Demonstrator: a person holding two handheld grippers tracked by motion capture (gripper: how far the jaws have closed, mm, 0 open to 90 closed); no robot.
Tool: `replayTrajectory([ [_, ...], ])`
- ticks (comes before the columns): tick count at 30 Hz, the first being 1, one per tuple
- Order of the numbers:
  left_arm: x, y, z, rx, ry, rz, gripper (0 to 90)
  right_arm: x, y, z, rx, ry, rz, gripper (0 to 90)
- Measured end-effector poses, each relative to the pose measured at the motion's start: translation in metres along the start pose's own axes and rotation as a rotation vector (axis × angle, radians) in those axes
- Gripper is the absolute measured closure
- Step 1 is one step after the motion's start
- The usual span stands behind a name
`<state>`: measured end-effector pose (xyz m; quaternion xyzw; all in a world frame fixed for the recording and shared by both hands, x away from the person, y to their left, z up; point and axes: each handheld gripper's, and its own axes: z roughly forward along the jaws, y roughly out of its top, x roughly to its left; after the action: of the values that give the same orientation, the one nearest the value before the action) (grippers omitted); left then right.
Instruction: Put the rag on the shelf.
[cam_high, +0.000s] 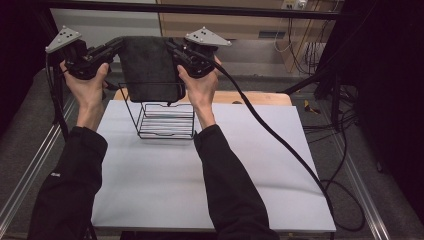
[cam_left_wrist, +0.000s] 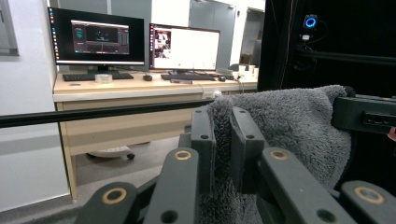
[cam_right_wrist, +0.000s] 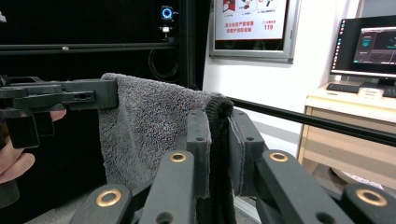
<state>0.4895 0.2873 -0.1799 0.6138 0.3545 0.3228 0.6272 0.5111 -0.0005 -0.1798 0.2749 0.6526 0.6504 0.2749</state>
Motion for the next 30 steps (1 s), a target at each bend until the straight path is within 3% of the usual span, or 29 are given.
replayTrajectory([
  [20, 0.000, -0.024, -0.016, 0.051, -0.034, 0.022, 81.2, 0.005, -0.014, -0.008, 0.061, 0.042, -0.033, 80.4],
  [30, -0.003, -0.029, -0.027, 0.069, -0.039, 0.034, 81.2, 0.014, -0.015, -0.013, 0.078, 0.067, -0.066, 80.4],
])
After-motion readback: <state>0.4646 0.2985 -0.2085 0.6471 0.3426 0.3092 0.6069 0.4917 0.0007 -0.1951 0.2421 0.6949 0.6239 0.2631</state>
